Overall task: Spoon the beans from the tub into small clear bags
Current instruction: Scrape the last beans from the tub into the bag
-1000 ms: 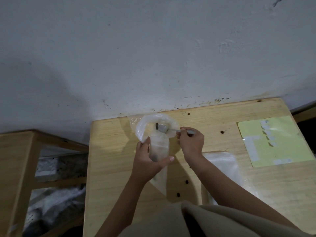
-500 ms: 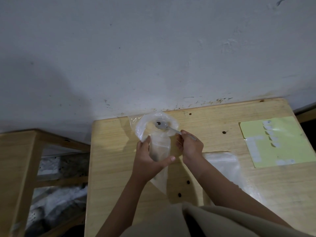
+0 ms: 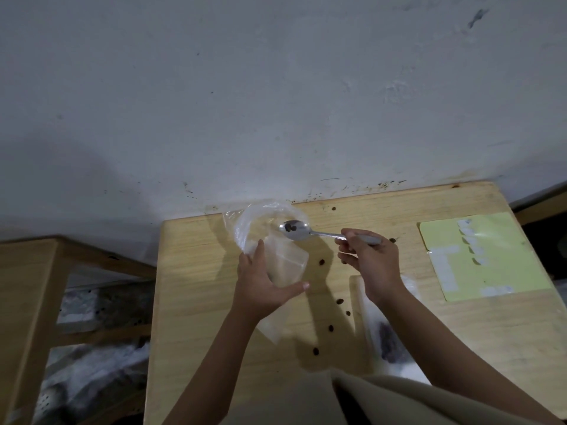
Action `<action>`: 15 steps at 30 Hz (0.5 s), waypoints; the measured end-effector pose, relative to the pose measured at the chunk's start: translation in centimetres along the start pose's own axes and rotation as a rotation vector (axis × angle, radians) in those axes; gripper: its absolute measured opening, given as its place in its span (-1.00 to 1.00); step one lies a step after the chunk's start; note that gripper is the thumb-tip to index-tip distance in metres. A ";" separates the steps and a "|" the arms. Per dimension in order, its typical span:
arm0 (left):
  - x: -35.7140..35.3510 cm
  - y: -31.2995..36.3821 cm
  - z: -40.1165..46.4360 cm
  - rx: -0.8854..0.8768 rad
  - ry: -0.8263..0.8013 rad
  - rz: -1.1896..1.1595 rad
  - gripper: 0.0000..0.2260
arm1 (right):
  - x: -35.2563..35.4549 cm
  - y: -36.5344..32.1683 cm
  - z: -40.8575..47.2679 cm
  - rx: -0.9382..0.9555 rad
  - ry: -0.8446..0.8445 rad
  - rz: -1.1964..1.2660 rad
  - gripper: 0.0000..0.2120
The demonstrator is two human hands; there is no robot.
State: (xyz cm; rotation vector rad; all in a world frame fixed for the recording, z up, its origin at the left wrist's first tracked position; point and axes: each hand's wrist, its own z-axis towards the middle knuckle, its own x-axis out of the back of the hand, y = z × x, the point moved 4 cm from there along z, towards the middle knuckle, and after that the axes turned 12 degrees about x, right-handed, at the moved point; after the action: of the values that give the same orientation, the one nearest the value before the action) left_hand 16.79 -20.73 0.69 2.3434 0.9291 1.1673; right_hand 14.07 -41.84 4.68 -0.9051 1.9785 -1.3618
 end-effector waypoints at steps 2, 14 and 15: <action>-0.1 0.1 0.3 0.026 -0.014 -0.026 0.13 | 0.0 -0.7 -0.3 0.082 -0.049 -0.048 -0.91; 0.3 0.7 0.7 0.026 -0.023 -0.166 0.05 | -1.8 -2.7 -1.8 0.530 -0.216 -0.385 -0.86; 0.3 0.6 0.8 0.031 -0.026 -0.174 0.07 | -1.7 -2.7 -1.7 0.527 -0.195 -0.369 -0.87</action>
State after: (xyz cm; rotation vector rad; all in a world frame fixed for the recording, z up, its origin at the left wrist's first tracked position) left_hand 17.81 -20.93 0.75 2.2437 1.1245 1.0587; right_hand 14.34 -40.24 7.89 -1.1188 1.2483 -1.8025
